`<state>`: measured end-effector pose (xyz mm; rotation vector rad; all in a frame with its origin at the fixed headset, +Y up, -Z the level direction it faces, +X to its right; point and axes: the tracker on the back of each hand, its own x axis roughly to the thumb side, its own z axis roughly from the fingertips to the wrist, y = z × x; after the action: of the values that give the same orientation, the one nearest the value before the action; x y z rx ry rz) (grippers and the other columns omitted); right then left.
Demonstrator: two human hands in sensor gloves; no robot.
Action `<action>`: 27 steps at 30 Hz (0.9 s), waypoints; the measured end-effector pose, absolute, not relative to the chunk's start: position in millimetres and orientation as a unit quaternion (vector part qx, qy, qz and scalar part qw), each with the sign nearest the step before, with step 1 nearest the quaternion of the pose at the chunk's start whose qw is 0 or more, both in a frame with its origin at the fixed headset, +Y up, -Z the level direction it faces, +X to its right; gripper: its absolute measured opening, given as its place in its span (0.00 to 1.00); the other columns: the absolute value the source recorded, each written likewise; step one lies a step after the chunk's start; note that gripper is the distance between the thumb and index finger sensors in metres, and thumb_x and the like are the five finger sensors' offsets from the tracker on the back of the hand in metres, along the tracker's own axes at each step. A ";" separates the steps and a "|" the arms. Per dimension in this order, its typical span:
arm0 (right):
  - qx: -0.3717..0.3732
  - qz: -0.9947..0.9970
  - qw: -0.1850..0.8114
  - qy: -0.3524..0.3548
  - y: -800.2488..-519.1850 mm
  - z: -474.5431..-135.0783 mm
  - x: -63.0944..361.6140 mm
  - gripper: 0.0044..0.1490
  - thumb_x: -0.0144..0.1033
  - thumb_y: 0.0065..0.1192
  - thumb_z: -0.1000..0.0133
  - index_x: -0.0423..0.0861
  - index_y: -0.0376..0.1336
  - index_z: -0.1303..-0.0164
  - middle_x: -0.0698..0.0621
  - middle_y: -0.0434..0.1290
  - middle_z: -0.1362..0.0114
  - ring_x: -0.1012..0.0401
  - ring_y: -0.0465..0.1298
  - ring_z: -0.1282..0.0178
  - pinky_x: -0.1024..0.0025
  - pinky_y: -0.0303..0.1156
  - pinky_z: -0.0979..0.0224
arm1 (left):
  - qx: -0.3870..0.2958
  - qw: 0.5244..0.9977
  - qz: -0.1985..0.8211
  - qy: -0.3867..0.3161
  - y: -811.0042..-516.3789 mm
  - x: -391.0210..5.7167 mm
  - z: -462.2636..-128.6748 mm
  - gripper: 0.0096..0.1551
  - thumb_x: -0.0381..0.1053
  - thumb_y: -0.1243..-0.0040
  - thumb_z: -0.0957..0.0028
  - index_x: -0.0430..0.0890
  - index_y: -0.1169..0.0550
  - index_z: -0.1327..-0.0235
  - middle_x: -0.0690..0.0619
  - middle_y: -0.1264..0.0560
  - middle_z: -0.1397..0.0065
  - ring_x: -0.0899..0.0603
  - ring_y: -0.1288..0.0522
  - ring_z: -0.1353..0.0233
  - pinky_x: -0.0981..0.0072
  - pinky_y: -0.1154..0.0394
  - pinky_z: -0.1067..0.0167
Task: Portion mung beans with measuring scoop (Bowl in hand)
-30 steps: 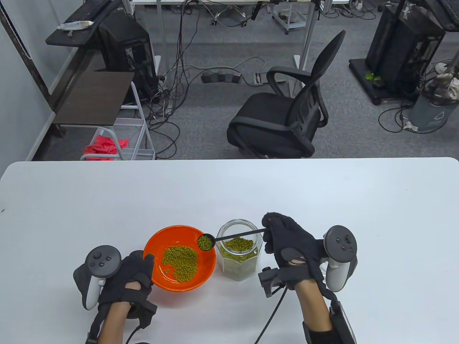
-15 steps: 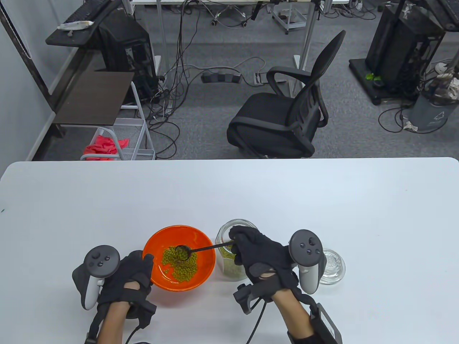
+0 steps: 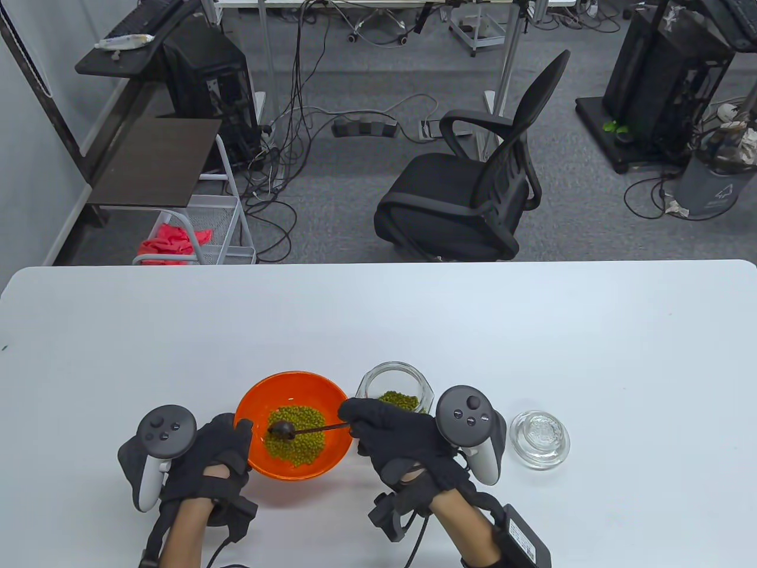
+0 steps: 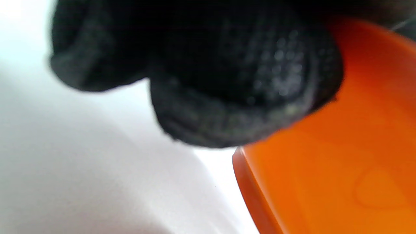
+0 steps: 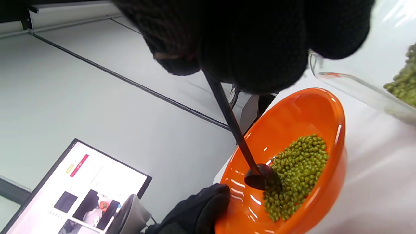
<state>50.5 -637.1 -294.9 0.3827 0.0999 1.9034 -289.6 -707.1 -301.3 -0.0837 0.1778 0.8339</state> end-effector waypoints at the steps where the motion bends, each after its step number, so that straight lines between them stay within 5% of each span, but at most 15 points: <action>1: 0.166 0.812 0.558 0.044 -636.1 -294.2 50.0 0.25 0.26 0.67 0.50 0.45 0.74 0.42 0.34 0.76 0.41 0.48 0.82 0.55 0.37 0.71 0.42 | -0.041 0.910 0.404 0.086 -707.1 -289.7 -301.3 0.31 0.60 0.42 0.44 0.37 0.22 0.42 0.63 0.15 0.73 0.60 0.12 0.81 0.73 0.13 0.78; 27: 0.129 0.774 0.616 -0.060 -595.9 -290.3 110.2 0.25 0.30 0.66 0.48 0.46 0.73 0.39 0.35 0.76 0.41 0.49 0.81 0.55 0.38 0.71 0.42 | -0.043 0.911 0.400 0.088 -707.4 -289.5 -301.4 0.31 0.60 0.42 0.44 0.37 0.22 0.42 0.63 0.15 0.73 0.59 0.12 0.81 0.73 0.13 0.78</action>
<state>110.2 -595.9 -290.3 0.2982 -0.1382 1.7833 -289.5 -707.4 -301.4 -0.0886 0.1807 0.8254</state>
